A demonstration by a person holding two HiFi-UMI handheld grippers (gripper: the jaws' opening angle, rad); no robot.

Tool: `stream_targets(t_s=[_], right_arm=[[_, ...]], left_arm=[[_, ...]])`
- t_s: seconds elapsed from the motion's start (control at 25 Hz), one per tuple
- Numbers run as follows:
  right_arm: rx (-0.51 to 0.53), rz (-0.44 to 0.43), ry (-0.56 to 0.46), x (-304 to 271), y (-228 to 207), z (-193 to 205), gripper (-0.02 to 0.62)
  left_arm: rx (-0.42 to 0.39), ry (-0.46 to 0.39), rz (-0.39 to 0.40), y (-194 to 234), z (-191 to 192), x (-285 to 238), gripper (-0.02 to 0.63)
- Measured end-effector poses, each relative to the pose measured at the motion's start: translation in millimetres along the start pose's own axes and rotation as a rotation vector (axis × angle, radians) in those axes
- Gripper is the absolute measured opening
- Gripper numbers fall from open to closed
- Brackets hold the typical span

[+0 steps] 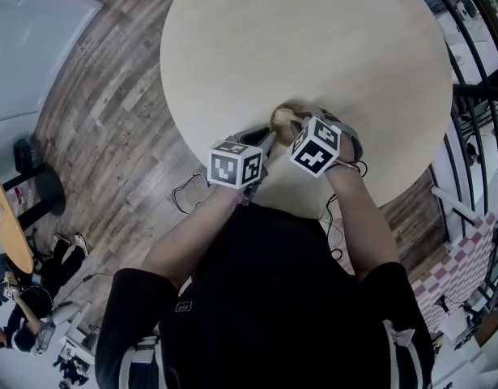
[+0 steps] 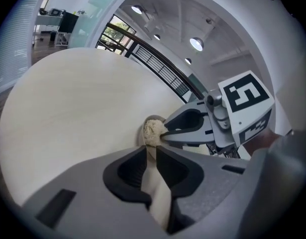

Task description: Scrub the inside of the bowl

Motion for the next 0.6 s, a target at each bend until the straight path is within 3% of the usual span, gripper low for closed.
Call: stream_targets(t_s=[0.16,0.28,0.36,0.44,0.6], right_arm=[[0.046,0.045,-0.076,18,2,-6,0.074],[0.140,0.137,-0.113,37,5,-10,0.074],[0.244,0.228,-0.087,39,5,-7,0.074],[0.332,0.267,-0.035,30,5,1,0.074],[0.387,0.197,0.122,3,13,16,0.074]], left_arm=[[0.030,0.018,0.020,2,8,-3,0.063],[0.045,0.020,0.031,2,7,-6,0.071],[0.062,0.019,0.035,2,4,-8,0.072],[0.090,0.017,0.039,3,2,-10,0.072],[0.115,0.025,0.023,-1,0,-15,0.071]])
Point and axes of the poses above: the fingertips, and each gripper's own axes: x backward along the fingers, y to its left, z out of its underside, the point moved 9 cm from there along x, backward along the fingers, and after that the axes turned 5 degrees about x, right-handed, at the moved point
